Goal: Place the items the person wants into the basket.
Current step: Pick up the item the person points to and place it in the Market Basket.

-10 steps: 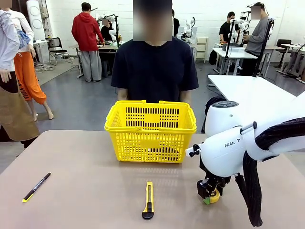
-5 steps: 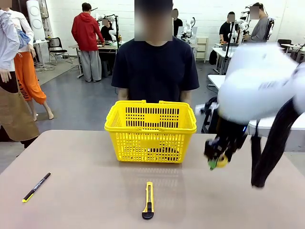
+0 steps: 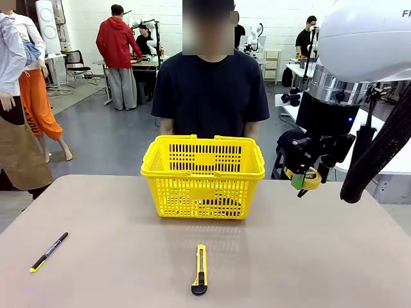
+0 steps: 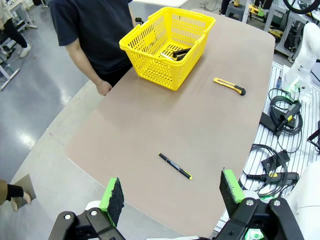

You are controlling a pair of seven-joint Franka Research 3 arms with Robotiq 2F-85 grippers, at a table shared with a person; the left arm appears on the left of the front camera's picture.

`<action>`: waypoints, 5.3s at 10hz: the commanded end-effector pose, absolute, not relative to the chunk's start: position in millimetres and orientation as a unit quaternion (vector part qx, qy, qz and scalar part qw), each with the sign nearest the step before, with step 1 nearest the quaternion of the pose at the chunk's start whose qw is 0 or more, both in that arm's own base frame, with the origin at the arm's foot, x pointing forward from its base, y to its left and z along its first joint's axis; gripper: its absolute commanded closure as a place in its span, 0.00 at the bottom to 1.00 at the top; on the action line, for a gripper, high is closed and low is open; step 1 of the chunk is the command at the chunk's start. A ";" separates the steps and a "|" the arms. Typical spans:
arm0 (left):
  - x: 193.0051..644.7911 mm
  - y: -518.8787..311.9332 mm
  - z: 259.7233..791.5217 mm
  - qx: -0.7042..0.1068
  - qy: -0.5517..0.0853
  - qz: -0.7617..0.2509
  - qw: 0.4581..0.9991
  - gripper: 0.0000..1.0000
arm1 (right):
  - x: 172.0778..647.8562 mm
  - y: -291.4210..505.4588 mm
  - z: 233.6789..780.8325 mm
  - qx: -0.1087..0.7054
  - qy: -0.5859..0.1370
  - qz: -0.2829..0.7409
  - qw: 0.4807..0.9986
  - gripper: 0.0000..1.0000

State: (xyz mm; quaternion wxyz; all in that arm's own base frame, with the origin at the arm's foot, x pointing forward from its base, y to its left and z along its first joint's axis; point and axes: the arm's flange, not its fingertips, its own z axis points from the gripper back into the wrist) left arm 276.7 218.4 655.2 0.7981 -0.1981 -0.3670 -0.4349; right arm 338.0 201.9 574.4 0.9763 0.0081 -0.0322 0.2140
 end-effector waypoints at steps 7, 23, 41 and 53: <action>275.6 218.2 655.1 -0.198 -0.371 -0.437 0.795 0.00 | 340.3 199.3 576.1 0.011 -0.037 0.217 0.975 0.36; 275.6 218.2 655.1 -0.198 -0.371 -0.437 0.795 0.00 | 560.3 405.7 488.1 0.009 -0.114 0.344 0.932 0.36; 275.6 218.2 655.1 -0.198 -0.371 -0.437 0.795 0.00 | 584.7 403.4 416.8 -0.010 0.012 0.347 0.938 0.00; 275.6 218.2 655.1 -0.198 -0.371 -0.437 0.795 0.00 | 390.0 77.1 516.2 0.122 -0.132 0.198 0.964 0.00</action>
